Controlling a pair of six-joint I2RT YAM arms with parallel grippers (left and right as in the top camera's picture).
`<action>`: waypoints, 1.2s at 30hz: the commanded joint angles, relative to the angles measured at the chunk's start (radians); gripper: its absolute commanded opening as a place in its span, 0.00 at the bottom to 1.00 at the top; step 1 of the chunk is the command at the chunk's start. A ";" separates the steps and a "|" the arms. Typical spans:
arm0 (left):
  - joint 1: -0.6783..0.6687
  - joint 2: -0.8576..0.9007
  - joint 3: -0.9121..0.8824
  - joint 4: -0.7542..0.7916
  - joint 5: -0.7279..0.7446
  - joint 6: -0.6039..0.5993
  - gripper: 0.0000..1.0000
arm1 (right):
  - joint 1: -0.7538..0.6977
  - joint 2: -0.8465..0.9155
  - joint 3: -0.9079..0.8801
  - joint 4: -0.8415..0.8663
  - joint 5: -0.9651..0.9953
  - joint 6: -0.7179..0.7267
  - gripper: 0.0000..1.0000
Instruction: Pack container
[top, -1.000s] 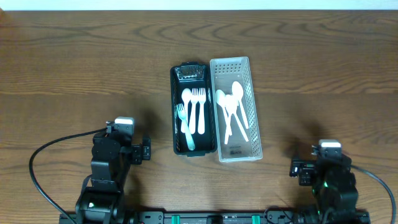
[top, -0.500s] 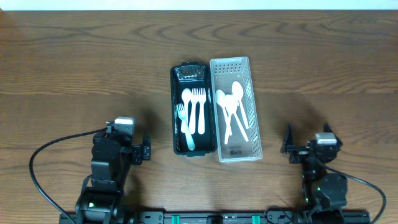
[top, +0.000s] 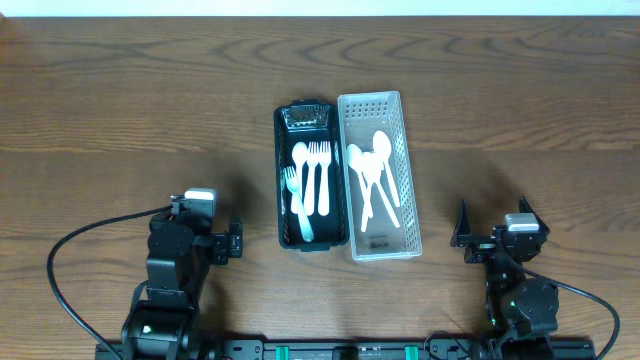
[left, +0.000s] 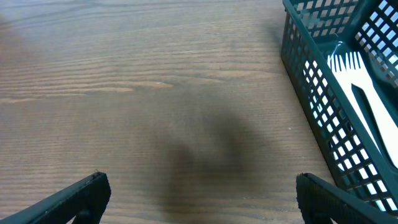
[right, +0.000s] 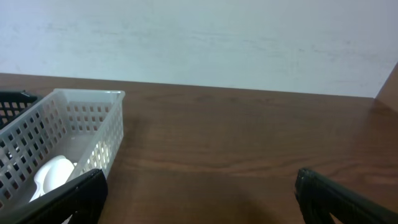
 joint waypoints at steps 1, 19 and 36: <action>-0.003 0.001 0.000 -0.002 -0.001 0.006 0.98 | 0.000 -0.008 -0.004 -0.002 -0.012 -0.011 0.99; 0.001 -0.097 0.000 -0.028 -0.044 0.035 0.98 | 0.000 -0.008 -0.004 -0.002 -0.012 -0.011 0.99; 0.000 -0.491 -0.283 0.285 -0.005 0.036 0.98 | 0.000 -0.008 -0.004 -0.002 -0.012 -0.011 0.99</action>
